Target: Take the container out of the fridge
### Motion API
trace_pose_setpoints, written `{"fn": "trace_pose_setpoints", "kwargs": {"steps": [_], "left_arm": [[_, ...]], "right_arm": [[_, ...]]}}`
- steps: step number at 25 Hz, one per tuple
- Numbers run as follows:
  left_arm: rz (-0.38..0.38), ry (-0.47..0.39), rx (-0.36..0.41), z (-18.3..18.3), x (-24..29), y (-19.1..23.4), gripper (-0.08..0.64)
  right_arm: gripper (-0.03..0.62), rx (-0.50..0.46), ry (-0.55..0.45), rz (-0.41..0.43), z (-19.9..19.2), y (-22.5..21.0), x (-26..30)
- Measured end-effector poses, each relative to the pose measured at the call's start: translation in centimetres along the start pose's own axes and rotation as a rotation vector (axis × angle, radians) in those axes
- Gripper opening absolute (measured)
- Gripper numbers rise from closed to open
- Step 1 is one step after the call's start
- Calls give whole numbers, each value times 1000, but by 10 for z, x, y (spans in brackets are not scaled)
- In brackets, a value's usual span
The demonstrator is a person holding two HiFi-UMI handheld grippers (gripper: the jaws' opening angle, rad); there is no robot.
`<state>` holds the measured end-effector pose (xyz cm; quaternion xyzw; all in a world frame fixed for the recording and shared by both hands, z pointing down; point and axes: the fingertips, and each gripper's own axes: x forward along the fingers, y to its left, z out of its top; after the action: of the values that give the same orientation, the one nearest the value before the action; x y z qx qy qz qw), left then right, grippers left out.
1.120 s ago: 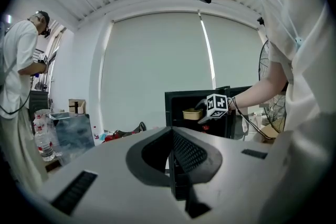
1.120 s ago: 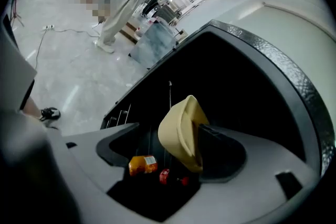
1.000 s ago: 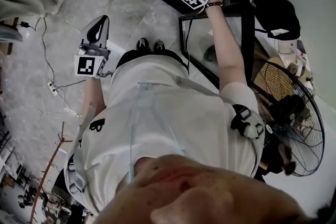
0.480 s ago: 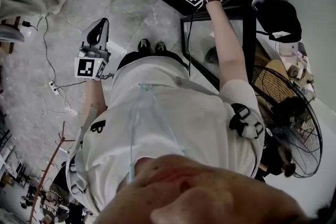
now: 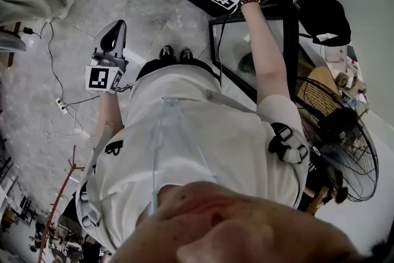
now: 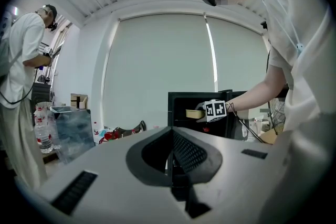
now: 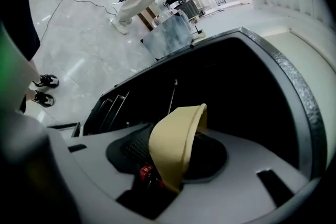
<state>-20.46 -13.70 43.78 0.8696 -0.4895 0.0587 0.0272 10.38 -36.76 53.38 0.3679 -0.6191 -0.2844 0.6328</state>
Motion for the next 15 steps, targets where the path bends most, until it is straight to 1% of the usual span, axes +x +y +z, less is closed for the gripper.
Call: {"fn": "trace_pose_setpoints", "kwargs": {"steps": [3, 7, 15], "left_arm": [[-22, -9, -12, 0, 4, -4, 9], [-69, -25, -12, 3, 13, -14, 9], [-155, -37, -18, 4, 22, -40, 9]], "right_arm": [[173, 6, -27, 1, 7, 3, -20], [172, 16, -77, 7, 17, 11, -51], [172, -12, -156, -58, 21, 16, -127]]}}
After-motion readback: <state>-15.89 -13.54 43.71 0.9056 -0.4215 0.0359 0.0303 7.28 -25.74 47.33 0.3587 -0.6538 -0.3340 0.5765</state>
